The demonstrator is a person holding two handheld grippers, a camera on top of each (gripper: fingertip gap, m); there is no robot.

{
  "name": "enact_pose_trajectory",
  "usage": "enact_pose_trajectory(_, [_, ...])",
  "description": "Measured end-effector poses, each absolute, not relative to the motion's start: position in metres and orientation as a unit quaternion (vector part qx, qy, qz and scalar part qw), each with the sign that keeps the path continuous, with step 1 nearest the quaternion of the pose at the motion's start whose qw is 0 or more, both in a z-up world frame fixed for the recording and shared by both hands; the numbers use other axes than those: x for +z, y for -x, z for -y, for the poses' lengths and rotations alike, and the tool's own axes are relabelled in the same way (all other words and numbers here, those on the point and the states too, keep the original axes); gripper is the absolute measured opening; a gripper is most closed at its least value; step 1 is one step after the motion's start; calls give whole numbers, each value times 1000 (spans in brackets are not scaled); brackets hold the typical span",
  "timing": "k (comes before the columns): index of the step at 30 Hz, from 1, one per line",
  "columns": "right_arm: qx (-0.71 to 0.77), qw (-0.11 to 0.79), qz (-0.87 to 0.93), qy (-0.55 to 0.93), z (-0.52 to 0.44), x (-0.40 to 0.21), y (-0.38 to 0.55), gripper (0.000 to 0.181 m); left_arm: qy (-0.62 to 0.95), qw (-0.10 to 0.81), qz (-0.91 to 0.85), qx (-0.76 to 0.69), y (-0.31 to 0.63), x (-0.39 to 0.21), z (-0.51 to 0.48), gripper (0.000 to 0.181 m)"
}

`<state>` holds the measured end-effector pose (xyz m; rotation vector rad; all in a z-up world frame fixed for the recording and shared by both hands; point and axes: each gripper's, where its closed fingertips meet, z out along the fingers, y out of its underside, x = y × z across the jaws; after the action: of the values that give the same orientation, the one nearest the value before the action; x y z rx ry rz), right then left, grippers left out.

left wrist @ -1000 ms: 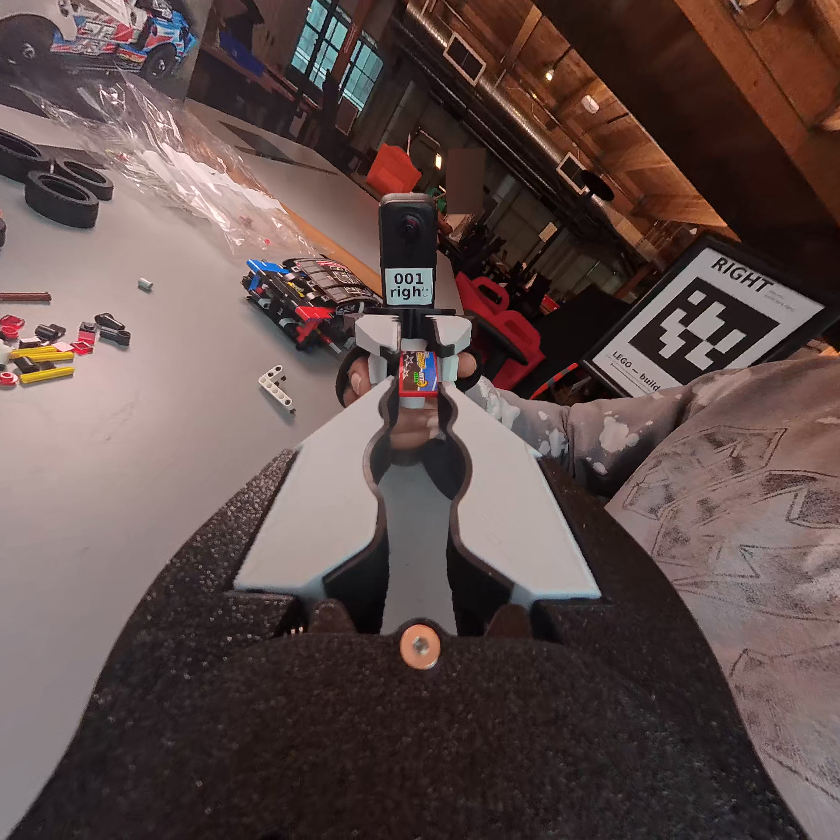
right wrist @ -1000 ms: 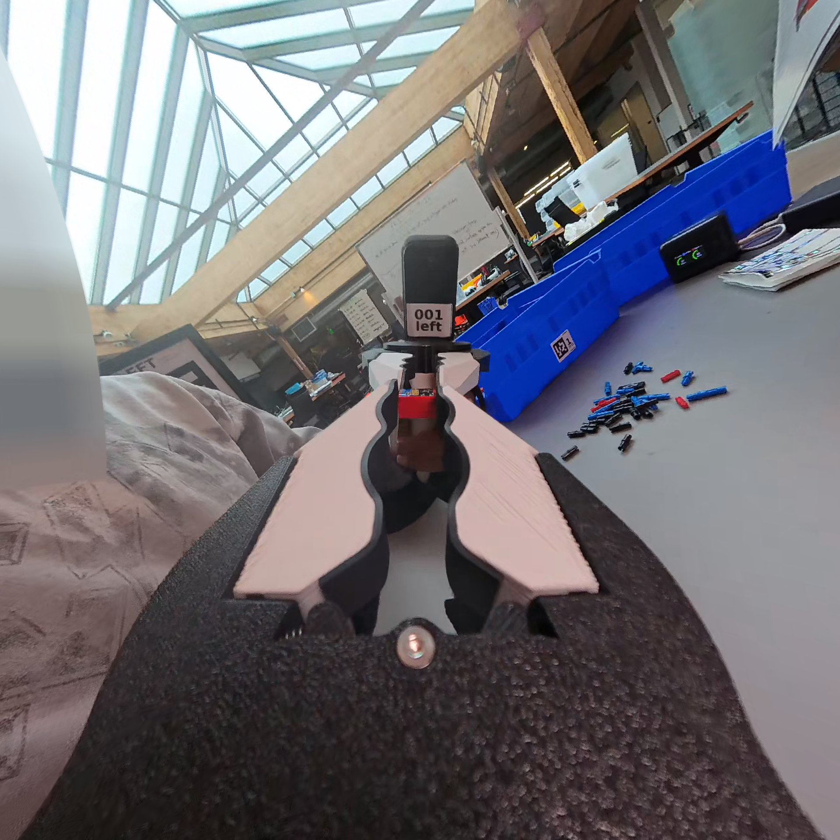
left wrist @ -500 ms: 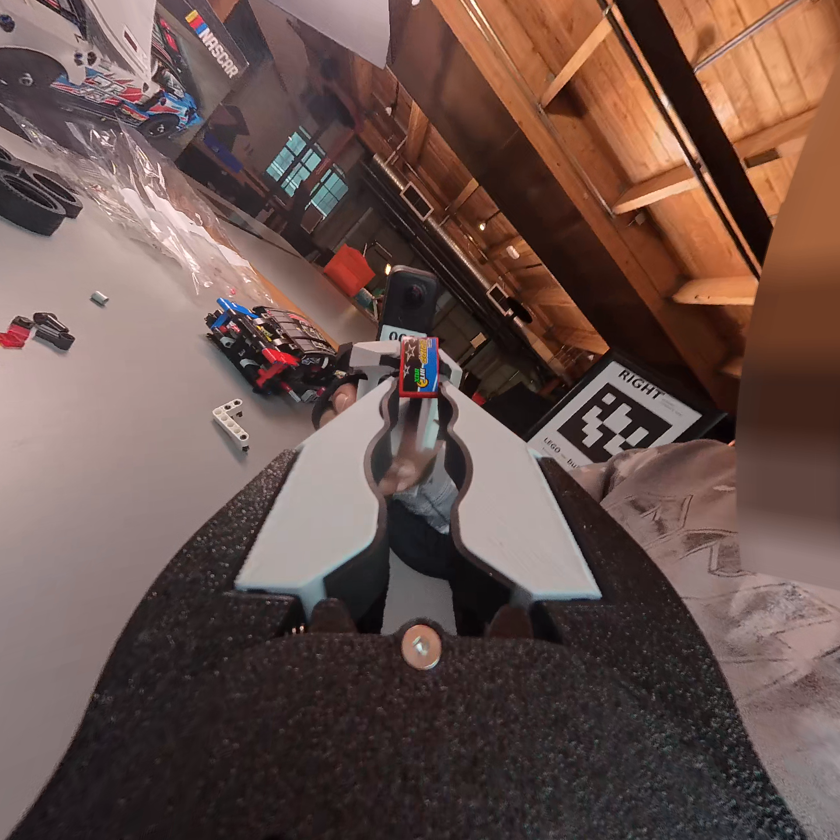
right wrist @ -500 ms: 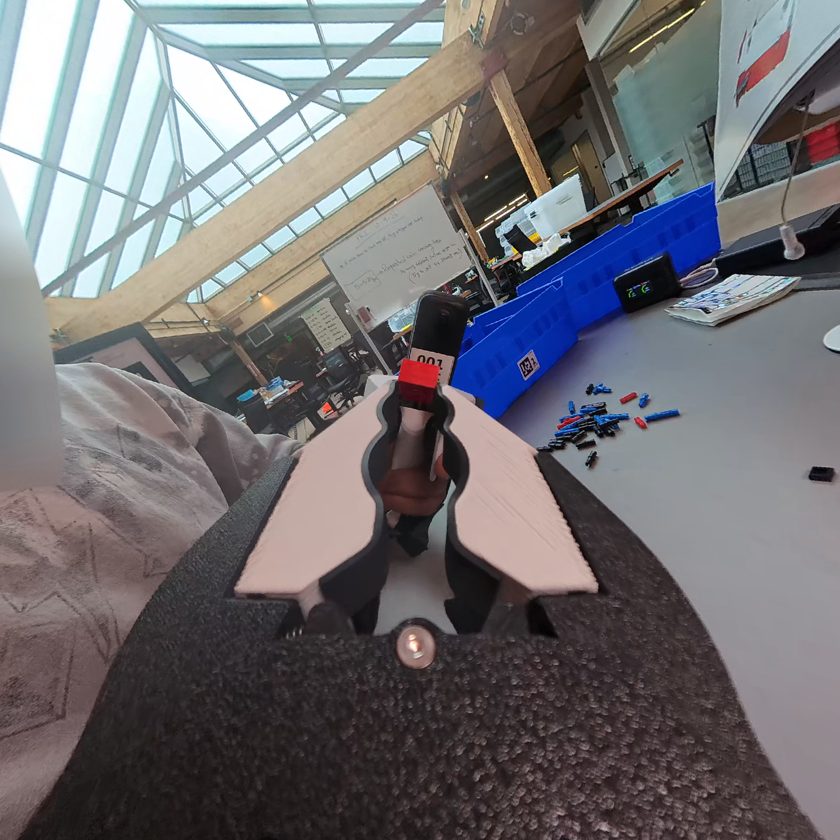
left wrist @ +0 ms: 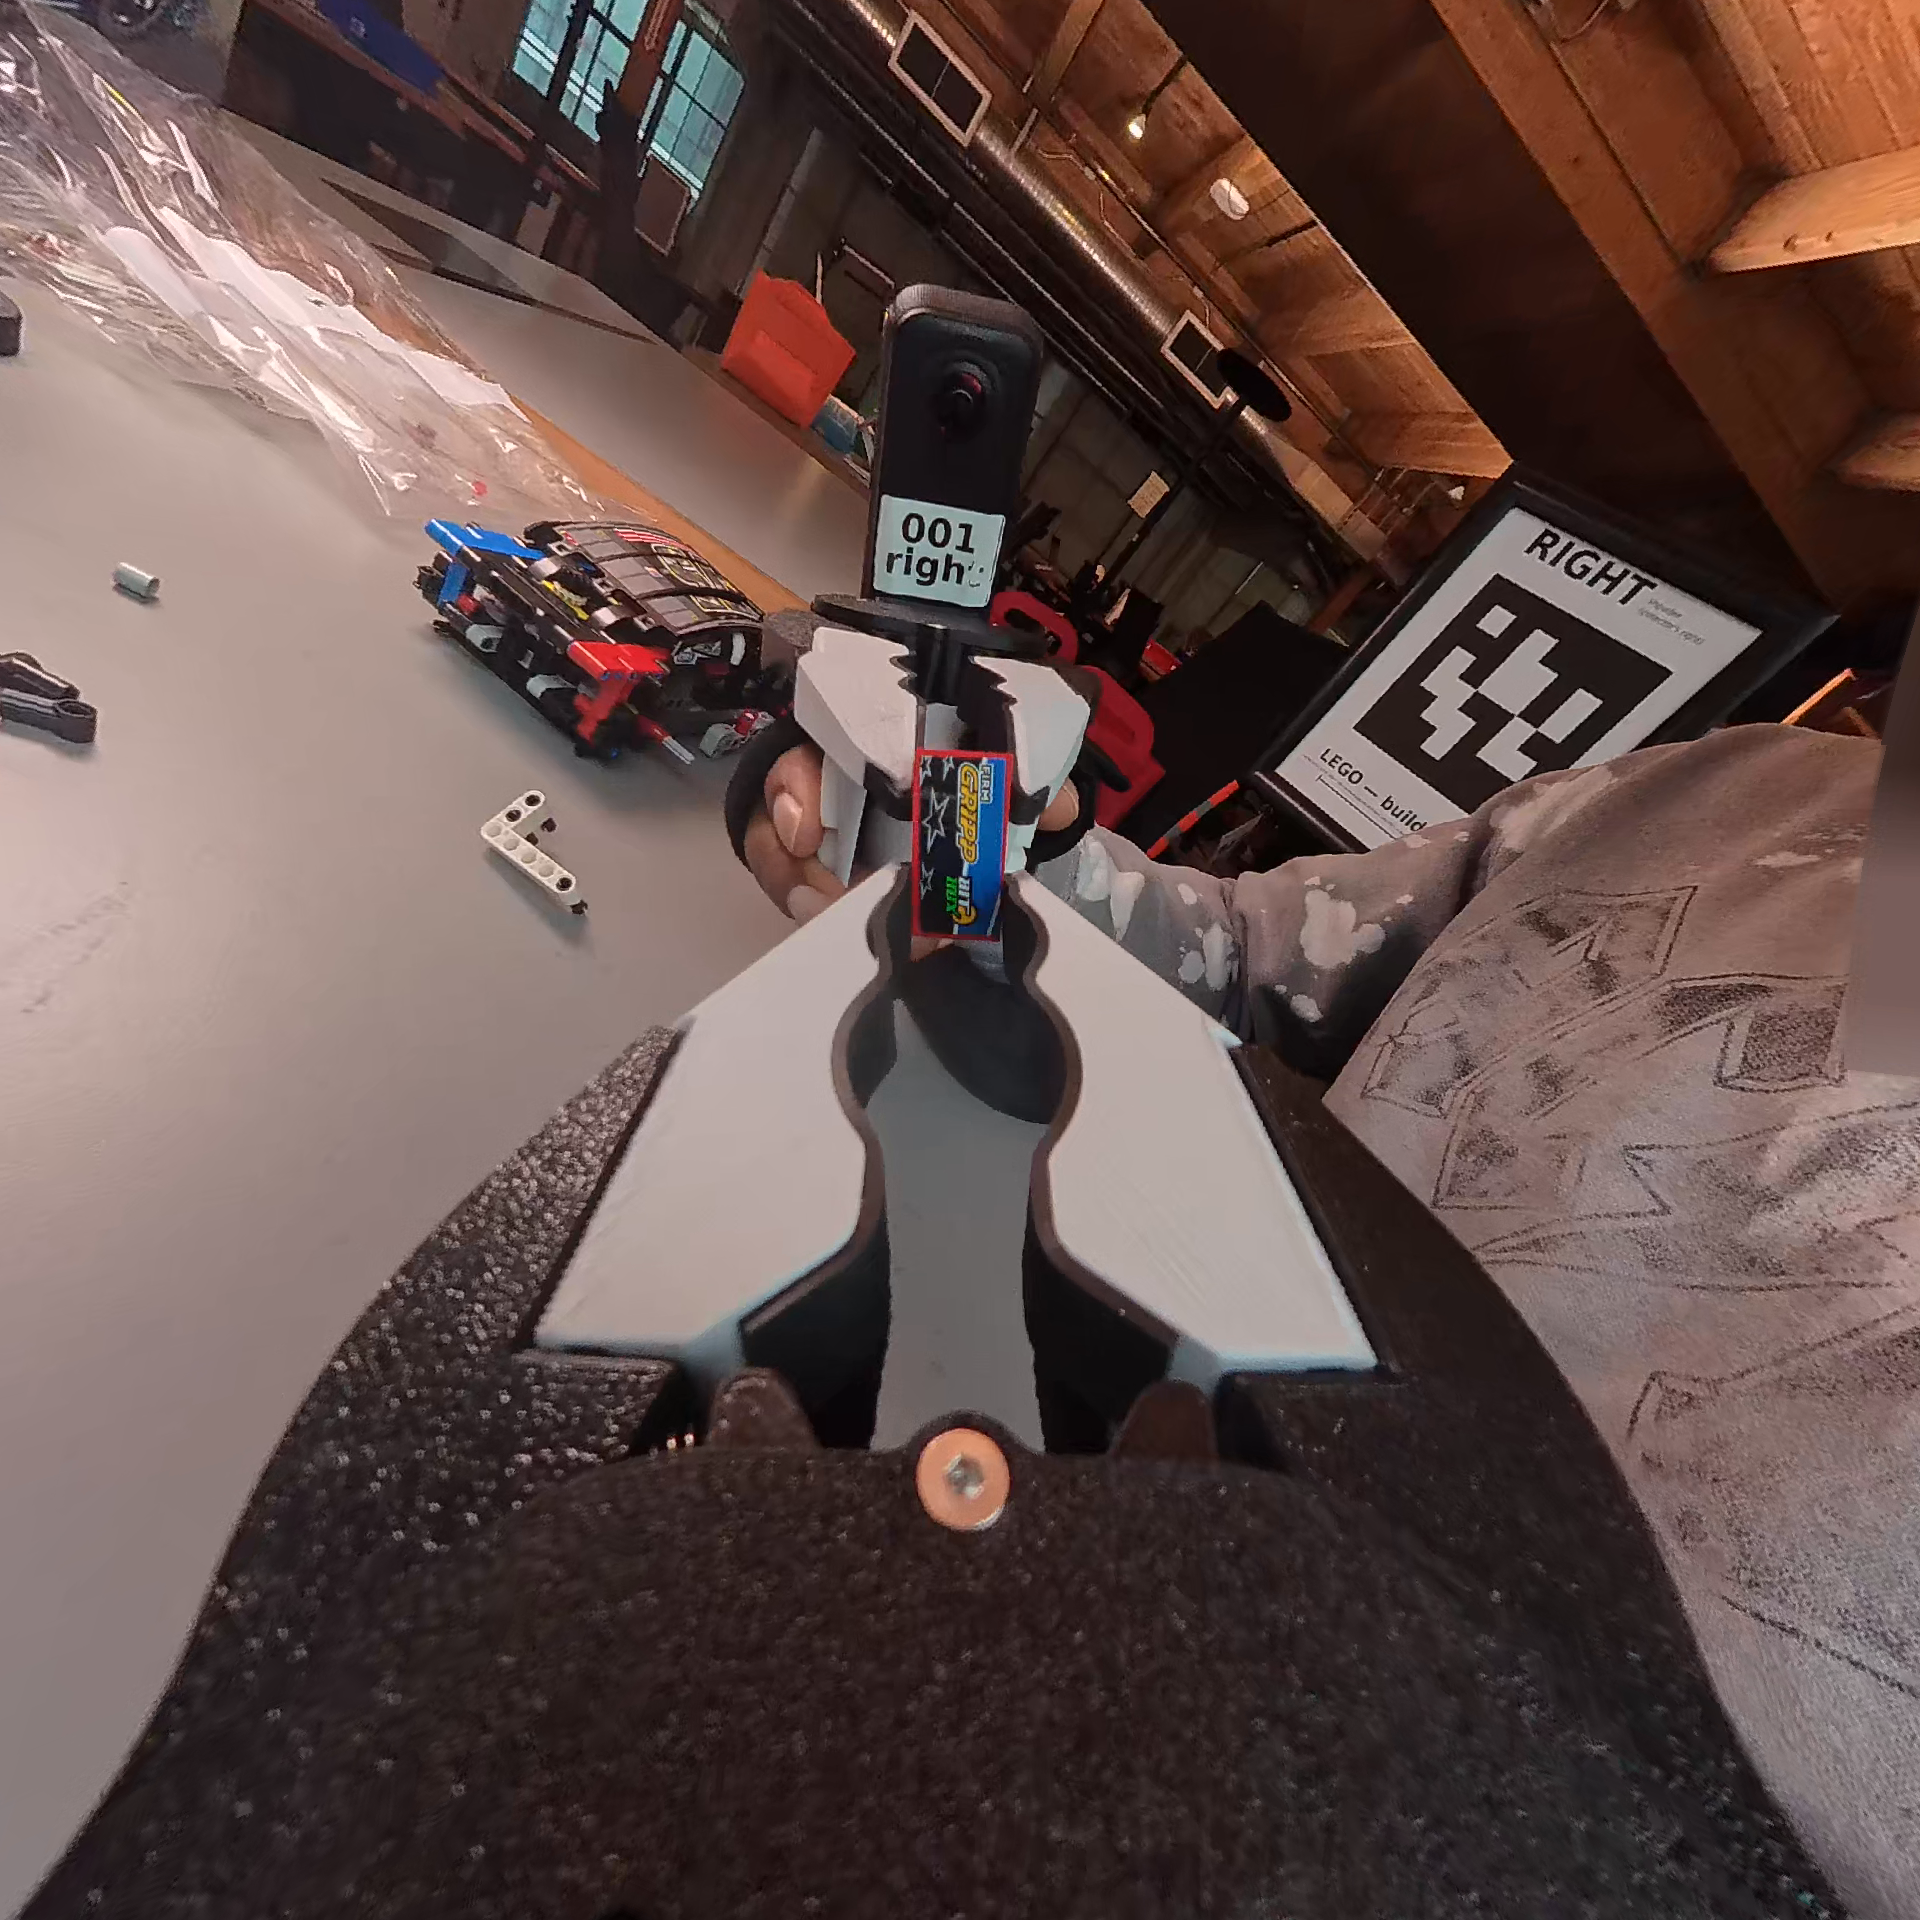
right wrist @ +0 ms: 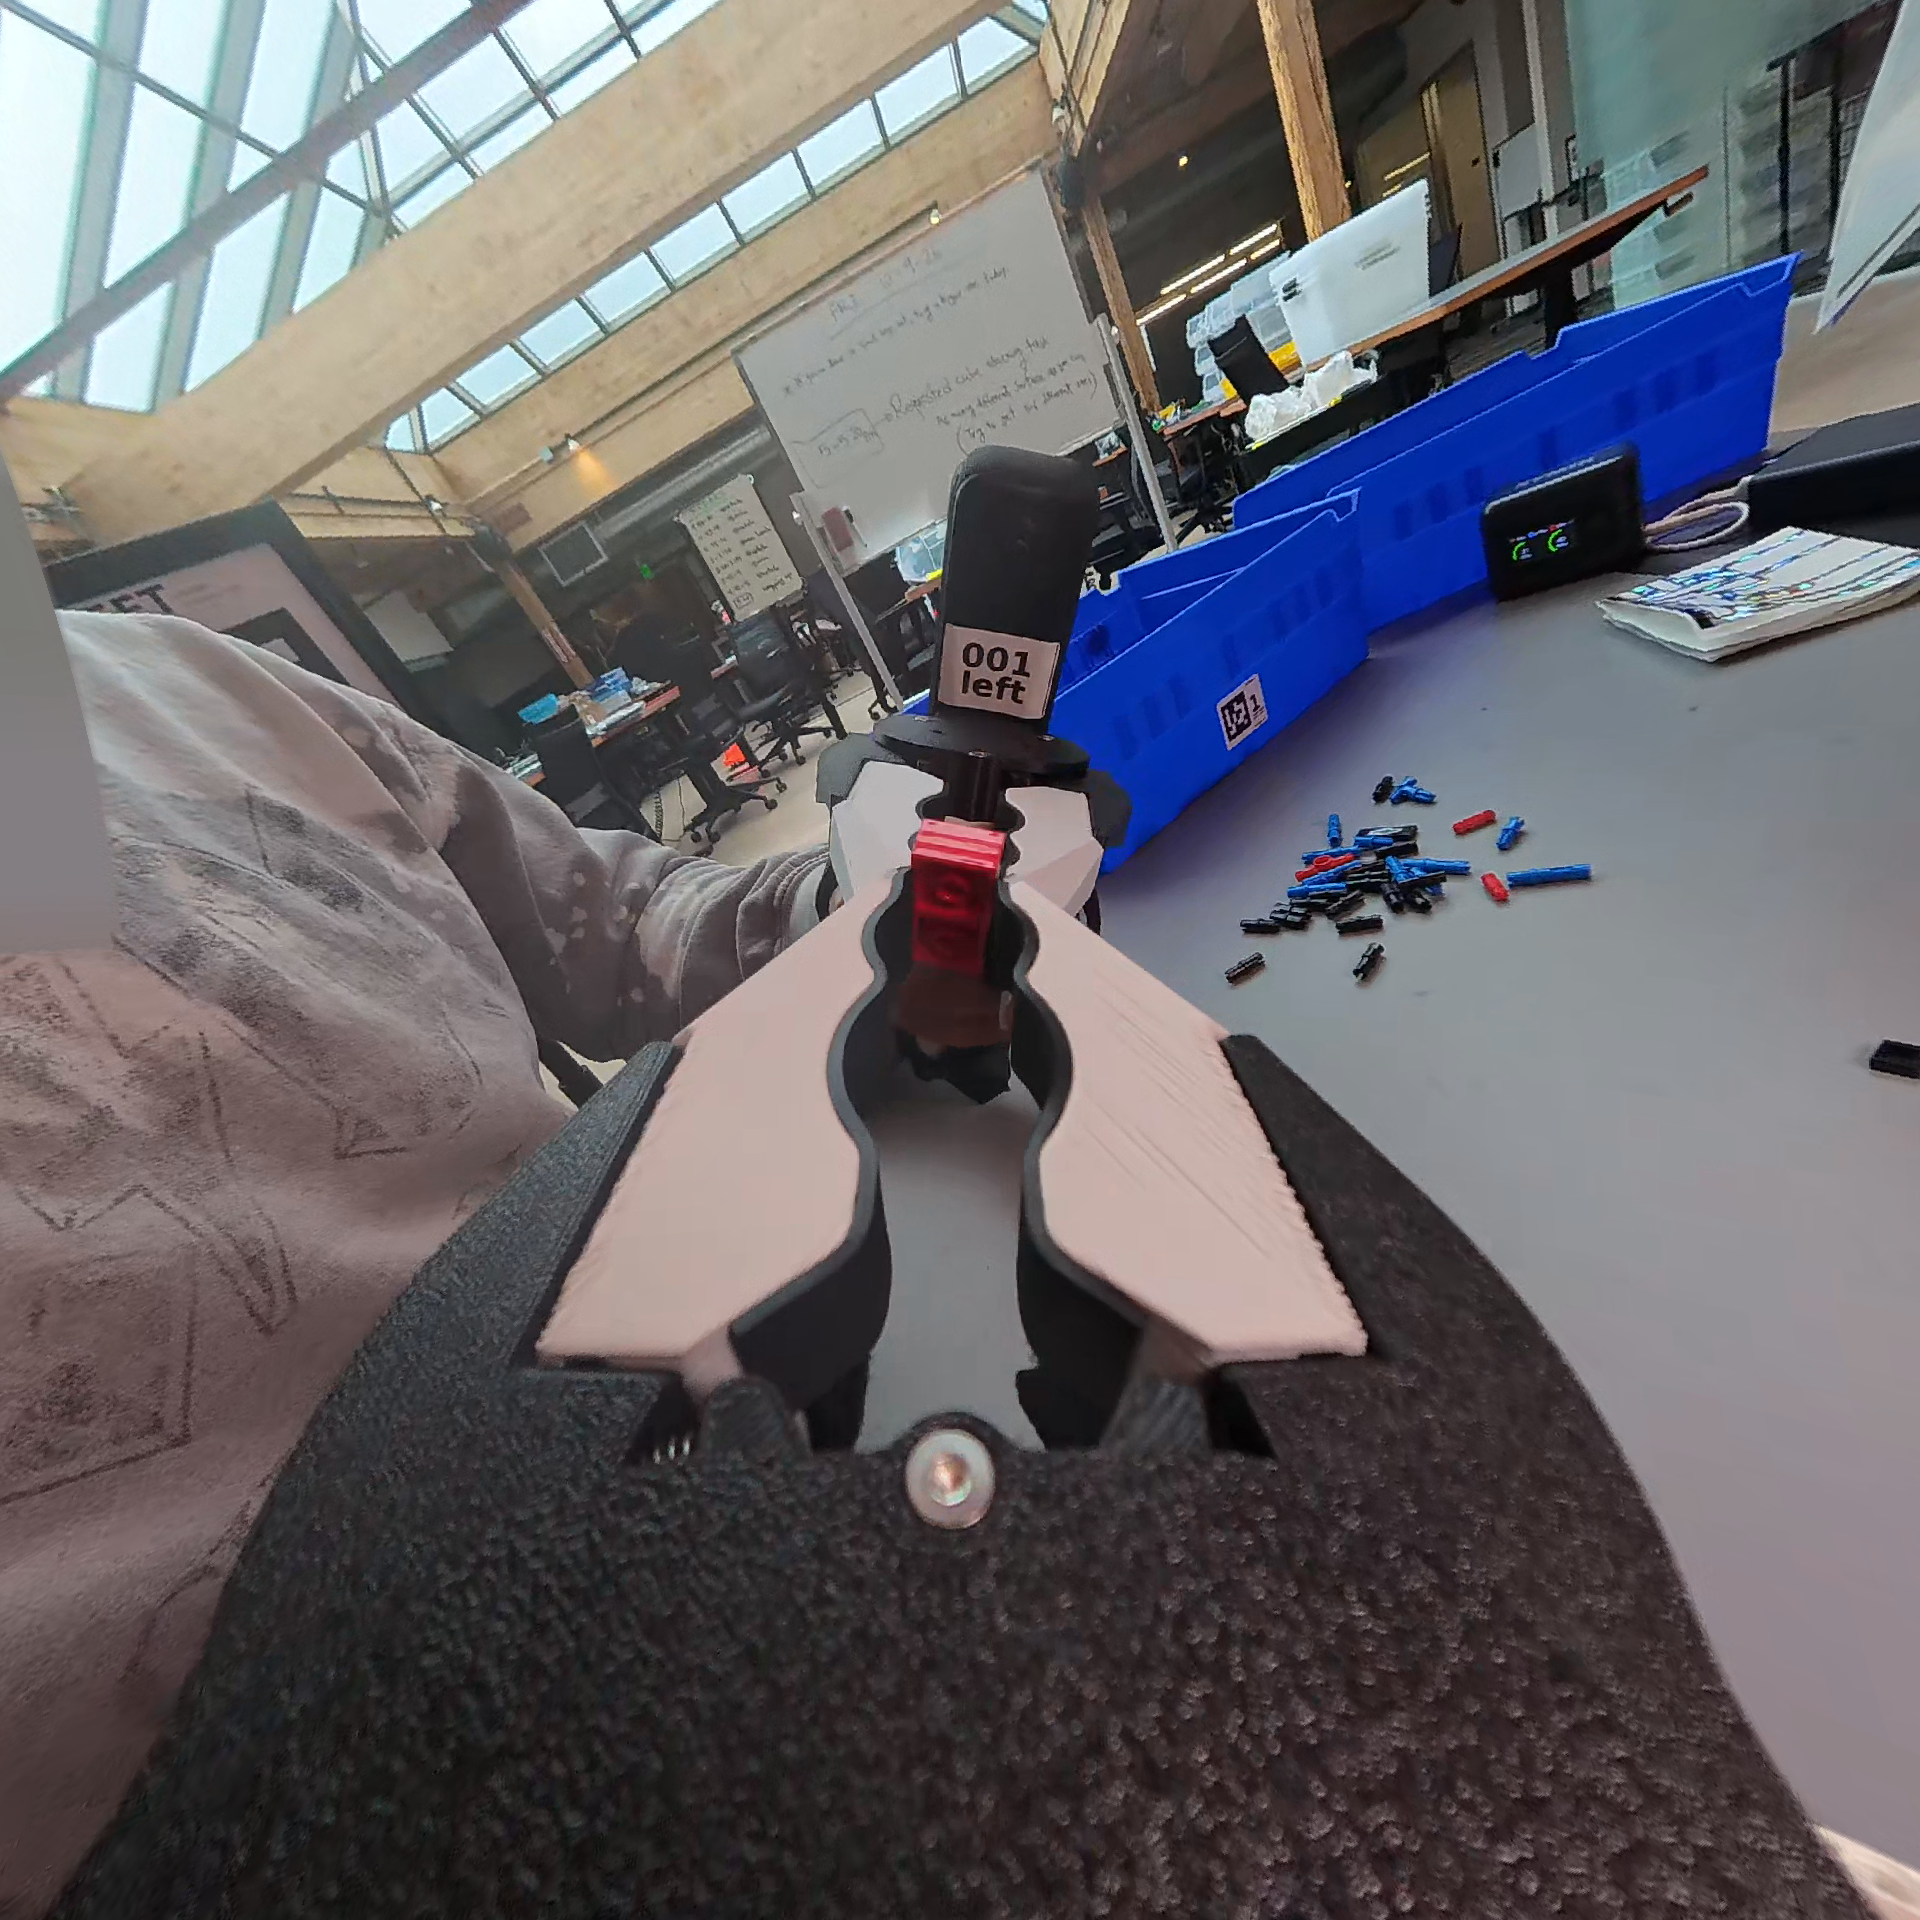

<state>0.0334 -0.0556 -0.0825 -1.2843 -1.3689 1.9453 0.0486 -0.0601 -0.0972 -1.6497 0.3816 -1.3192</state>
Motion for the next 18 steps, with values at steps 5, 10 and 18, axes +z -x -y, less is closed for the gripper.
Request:
enact_pose_trajectory(5, [693,238,499,462,57,-82,-30,22,683,489,-163,-518,-48,-99,58,14])
enact_pose_trajectory(10, [689,248,494,468,54,-82,-29,16,684,514,-157,-493,-45,-96,55,13])
enact_pose_trajectory(18, [687,234,516,454,55,-78,-35,16,673,542,-147,-481,-42,-85,55,12])
